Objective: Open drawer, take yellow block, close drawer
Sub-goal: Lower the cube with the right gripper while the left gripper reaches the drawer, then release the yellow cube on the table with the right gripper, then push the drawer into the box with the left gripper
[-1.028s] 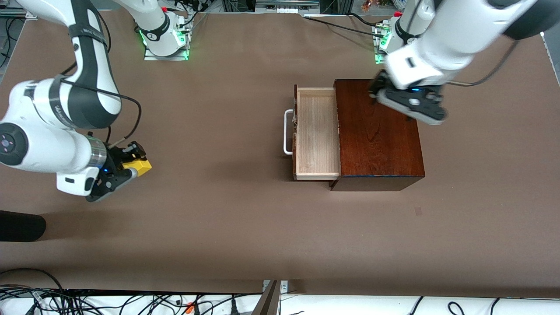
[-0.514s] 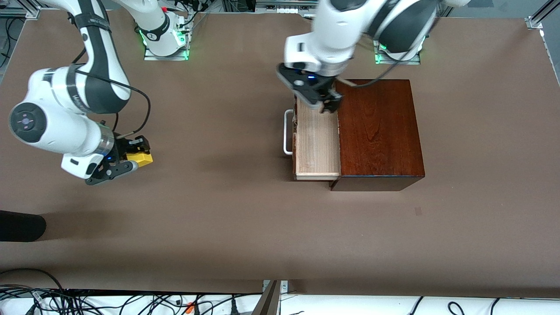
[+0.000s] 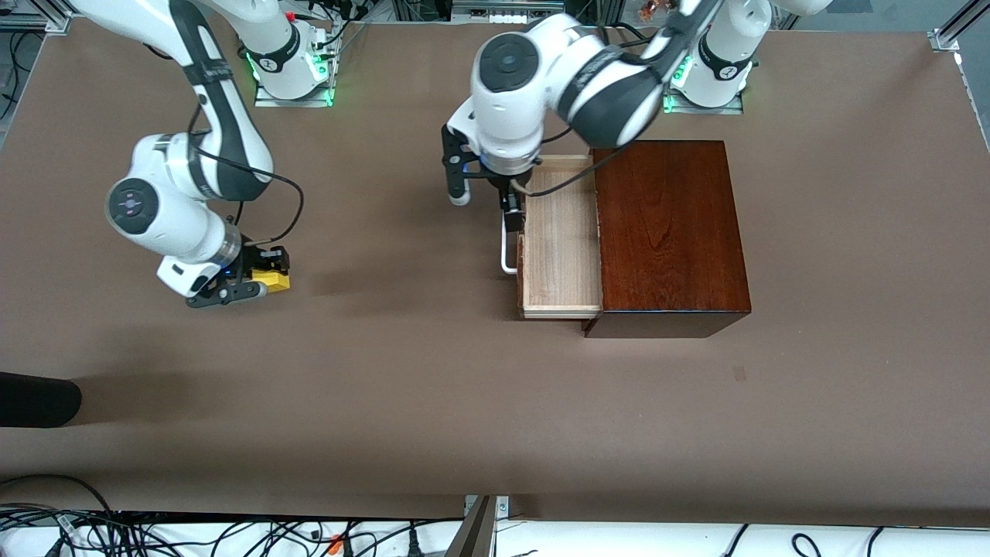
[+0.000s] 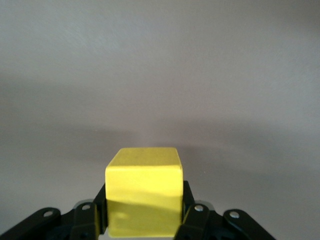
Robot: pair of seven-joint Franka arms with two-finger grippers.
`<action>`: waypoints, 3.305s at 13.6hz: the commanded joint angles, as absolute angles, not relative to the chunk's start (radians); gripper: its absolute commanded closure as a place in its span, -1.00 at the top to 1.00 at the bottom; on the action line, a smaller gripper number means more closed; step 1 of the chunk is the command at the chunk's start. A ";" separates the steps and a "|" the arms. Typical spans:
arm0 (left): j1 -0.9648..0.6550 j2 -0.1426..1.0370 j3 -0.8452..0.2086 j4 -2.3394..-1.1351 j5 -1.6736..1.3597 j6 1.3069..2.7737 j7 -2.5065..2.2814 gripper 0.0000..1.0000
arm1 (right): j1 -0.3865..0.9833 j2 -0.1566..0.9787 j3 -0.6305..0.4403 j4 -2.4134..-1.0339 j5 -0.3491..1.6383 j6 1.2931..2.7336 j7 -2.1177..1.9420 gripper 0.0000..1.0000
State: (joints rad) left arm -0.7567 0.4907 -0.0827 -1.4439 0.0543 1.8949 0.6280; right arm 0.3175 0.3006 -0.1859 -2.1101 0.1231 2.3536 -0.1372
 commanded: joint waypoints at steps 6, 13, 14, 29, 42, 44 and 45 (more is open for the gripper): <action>-0.805 0.606 -0.071 -1.417 0.138 1.942 0.769 1.00 | 0.310 0.408 -0.178 -2.166 0.114 2.516 -0.104 -0.36; -0.802 0.609 -0.066 -1.448 0.175 1.930 0.726 1.00 | 0.307 0.352 -0.172 -2.140 0.104 2.488 -0.094 1.00; -0.799 0.607 -0.058 -1.448 0.176 1.919 0.726 1.00 | 0.307 0.332 -0.172 -2.140 0.106 2.487 -0.094 1.00; -0.715 0.583 -0.051 -1.448 0.270 1.723 0.729 1.00 | 0.241 -0.003 -0.169 -1.831 0.074 1.842 -0.083 1.00; -0.618 0.571 -0.051 -1.493 0.276 1.628 0.729 1.00 | 0.245 0.008 -0.175 -1.608 0.051 1.626 -0.094 1.00; -0.618 0.571 -0.049 -1.483 0.275 1.631 0.727 1.00 | 0.241 0.009 -0.183 -1.605 0.046 1.602 -0.124 1.00; -0.621 0.572 -0.052 -1.473 0.272 1.644 0.715 1.00 | 0.241 0.035 -0.183 -1.603 0.045 1.583 -0.126 1.00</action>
State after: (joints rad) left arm -0.6359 0.5975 -0.0568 -1.4580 0.2387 1.6682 0.7184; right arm 0.2512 -0.0031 -0.1858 -1.6372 0.0583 1.6320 -0.1069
